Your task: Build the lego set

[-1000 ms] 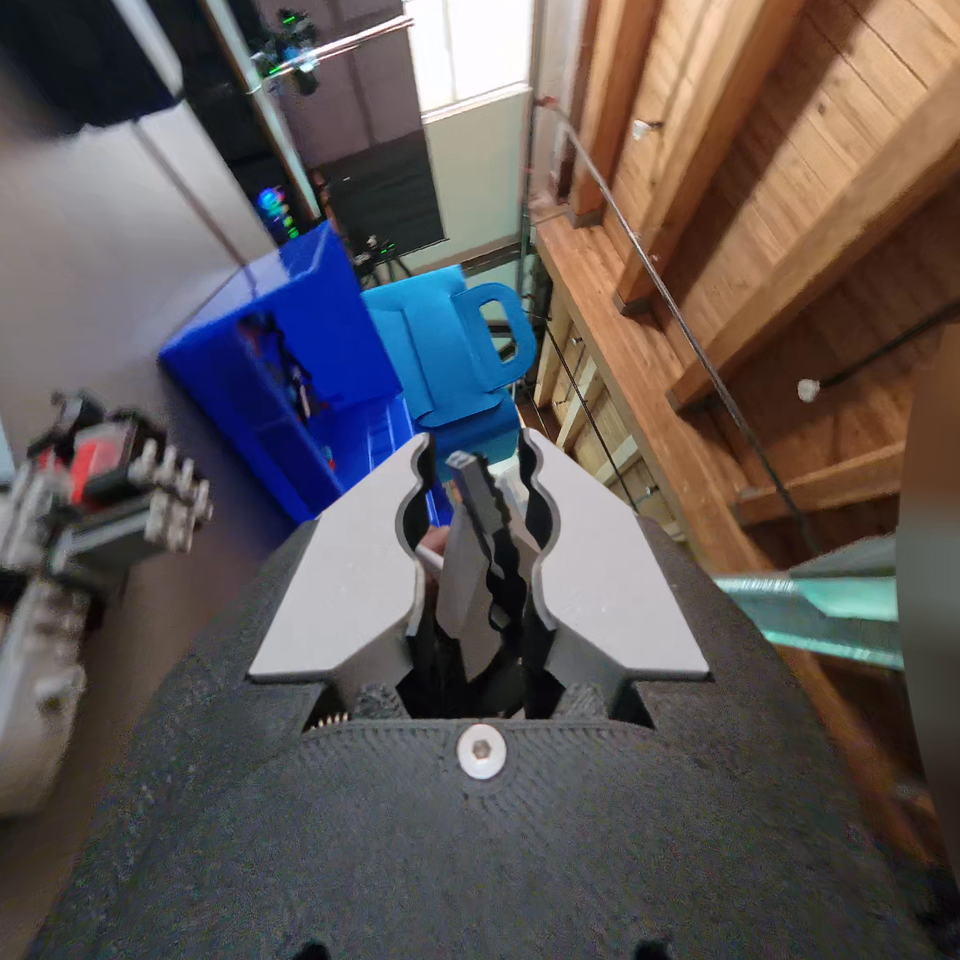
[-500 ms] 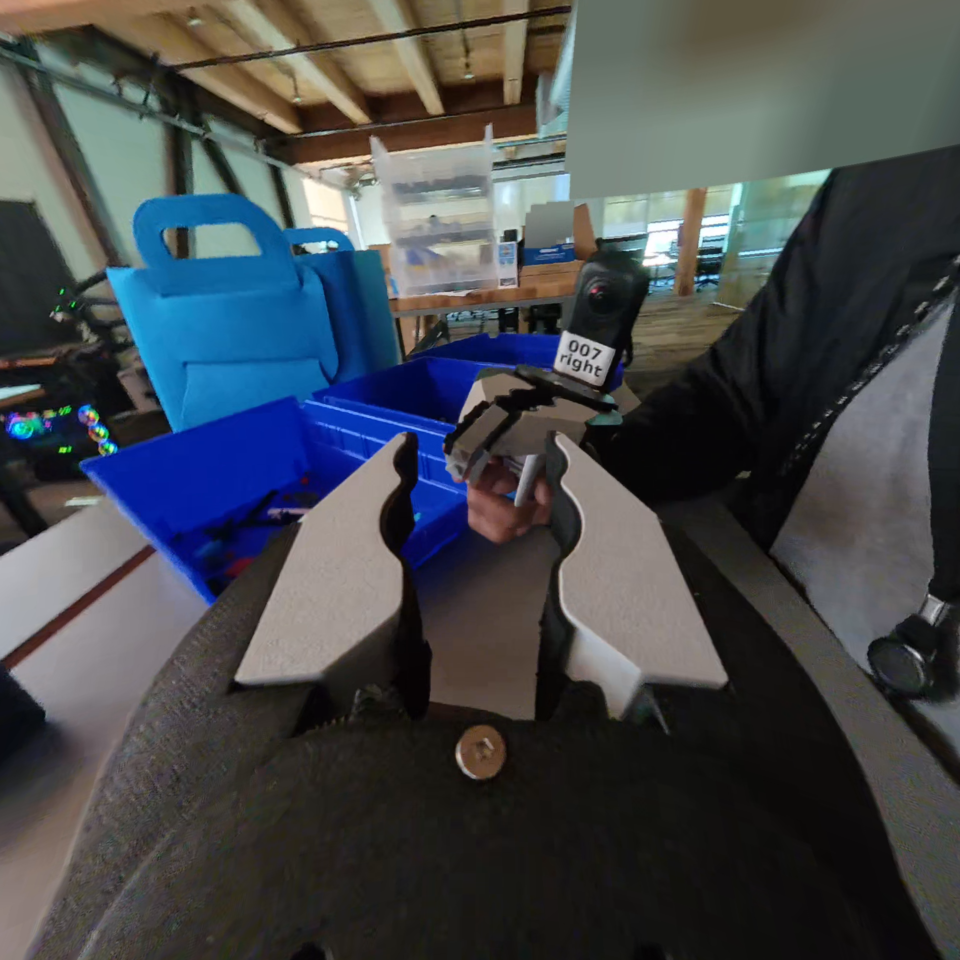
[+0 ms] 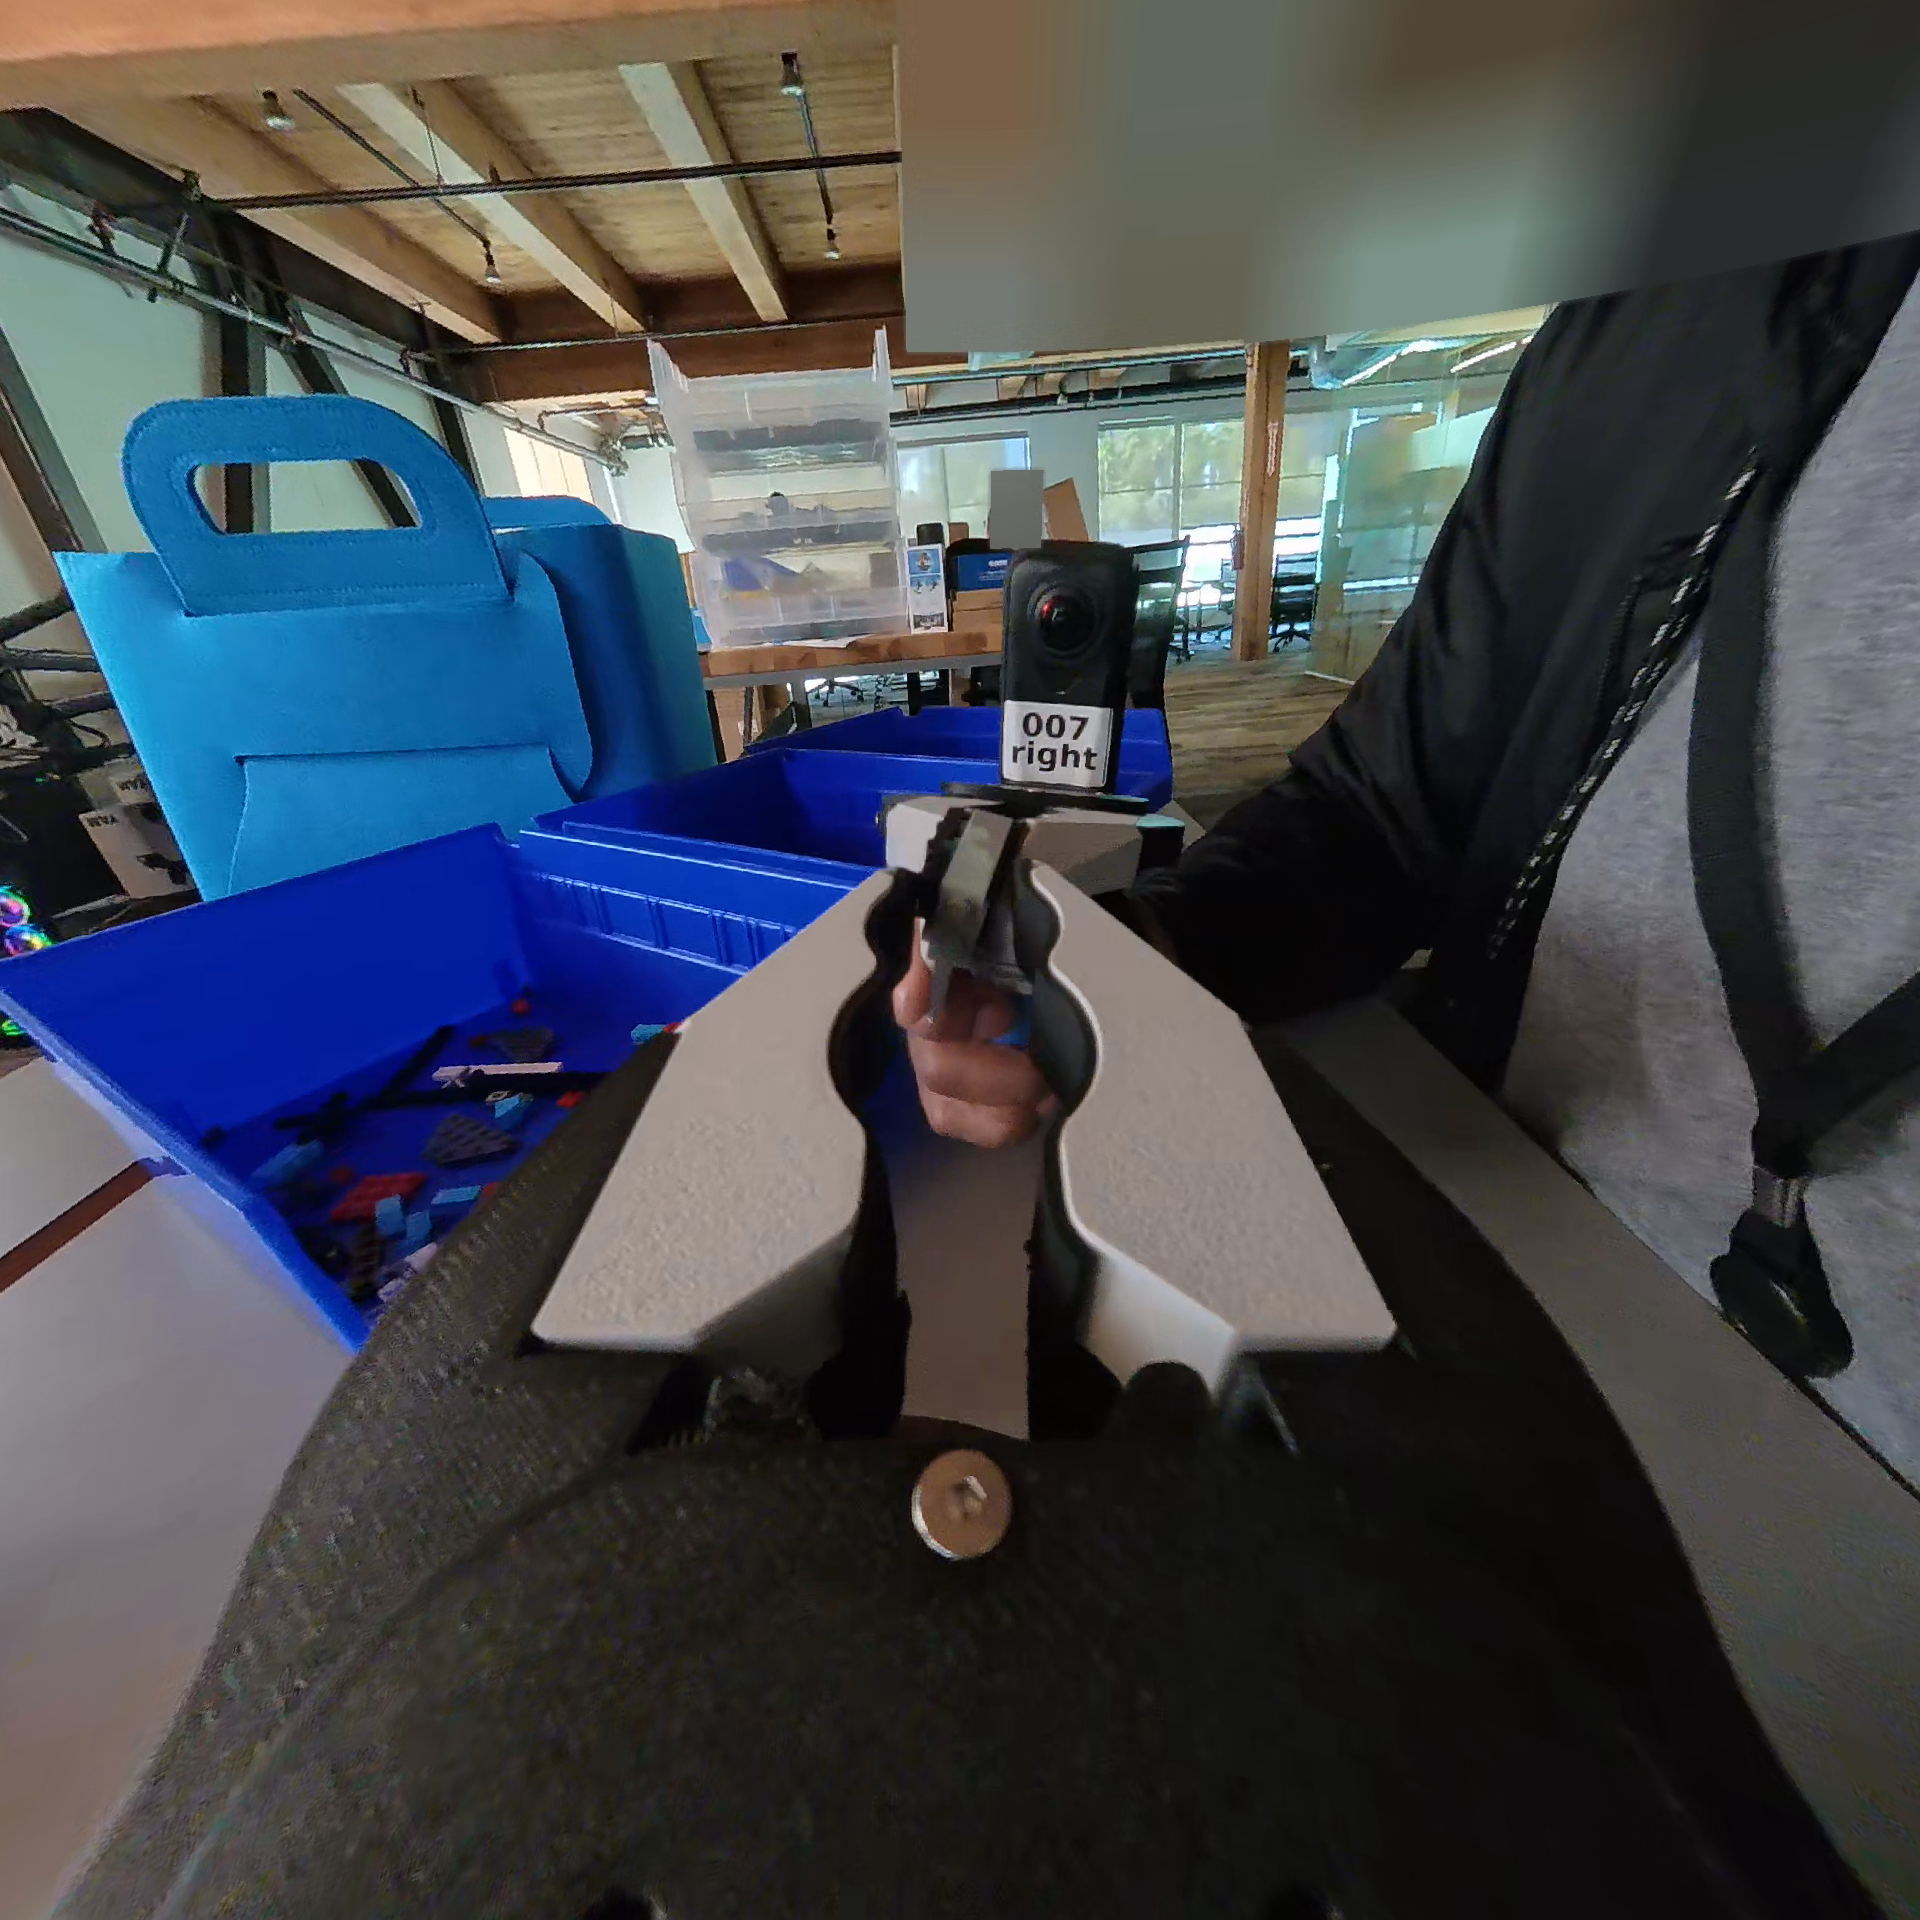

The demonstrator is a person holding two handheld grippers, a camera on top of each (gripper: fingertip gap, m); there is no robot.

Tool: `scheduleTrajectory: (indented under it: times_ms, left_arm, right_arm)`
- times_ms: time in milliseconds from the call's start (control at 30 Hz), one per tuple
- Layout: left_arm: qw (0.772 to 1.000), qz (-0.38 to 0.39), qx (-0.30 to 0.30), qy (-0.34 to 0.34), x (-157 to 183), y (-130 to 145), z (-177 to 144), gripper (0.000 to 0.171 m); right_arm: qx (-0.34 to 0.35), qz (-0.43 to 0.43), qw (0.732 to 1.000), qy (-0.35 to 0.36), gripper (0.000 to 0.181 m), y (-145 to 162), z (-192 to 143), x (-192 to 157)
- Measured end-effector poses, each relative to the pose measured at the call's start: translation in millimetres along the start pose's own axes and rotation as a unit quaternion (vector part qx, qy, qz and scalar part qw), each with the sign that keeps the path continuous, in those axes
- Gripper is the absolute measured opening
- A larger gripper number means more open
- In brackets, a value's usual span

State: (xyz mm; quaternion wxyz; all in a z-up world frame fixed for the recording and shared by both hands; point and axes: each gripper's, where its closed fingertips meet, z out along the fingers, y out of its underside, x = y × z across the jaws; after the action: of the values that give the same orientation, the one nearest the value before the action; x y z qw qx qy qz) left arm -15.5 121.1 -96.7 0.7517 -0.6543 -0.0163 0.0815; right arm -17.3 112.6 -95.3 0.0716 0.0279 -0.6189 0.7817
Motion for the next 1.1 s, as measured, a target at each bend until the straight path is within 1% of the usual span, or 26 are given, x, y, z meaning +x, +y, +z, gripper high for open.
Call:
scheduleTrajectory:
  times_ms: [67,233,367,433,567,667,833,900,1100]
  left_arm:
    - [1.000,-0.003,0.005,-0.003,-0.1,0.2,-0.1,0.016]
    - [1.000,0.007,-0.003,-0.004,2.5,5.6,-2.5,0.015]
    - [1.000,0.019,-0.013,-0.011,2.7,6.1,-6.8,0.014]
    - [0.999,0.028,-0.025,-0.011,4.8,9.0,-8.1,0.013]
    - [0.998,0.038,-0.048,-0.003,8.7,17.2,-6.5,0.013]
    - [0.998,0.029,-0.052,0.005,10.8,21.8,-6.0,0.013]
    - [0.998,0.019,-0.058,0.007,9.8,25.2,-7.1,0.013]
    - [0.998,0.009,-0.066,0.010,9.6,28.0,-7.7,0.013]
    - [0.996,-0.042,-0.065,0.031,12.9,28.2,-9.1,0.013]
  right_arm:
    - [0.000,0.008,1.000,-0.005,0.010,0.8,-1.1,-0.3]
    - [-0.009,0.019,1.000,-0.015,0.010,4.6,-1.4,-4.9]
    - [0.002,0.057,0.998,-0.032,0.029,-1.5,-0.6,-9.1]
    - [0.004,0.078,0.996,-0.037,0.032,-2.1,-0.7,-8.3]
    - [-0.017,0.080,0.996,-0.046,0.029,5.3,2.2,-11.8]
    - [-0.033,0.075,0.996,-0.046,0.017,10.5,3.8,-13.0]
    - [-0.047,0.085,0.994,-0.044,0.018,17.6,3.5,-10.4]
    - [-0.050,0.084,0.994,-0.045,0.015,17.9,3.4,-11.0]
    - [-0.052,0.066,0.996,-0.040,0.014,18.7,1.9,-13.4]
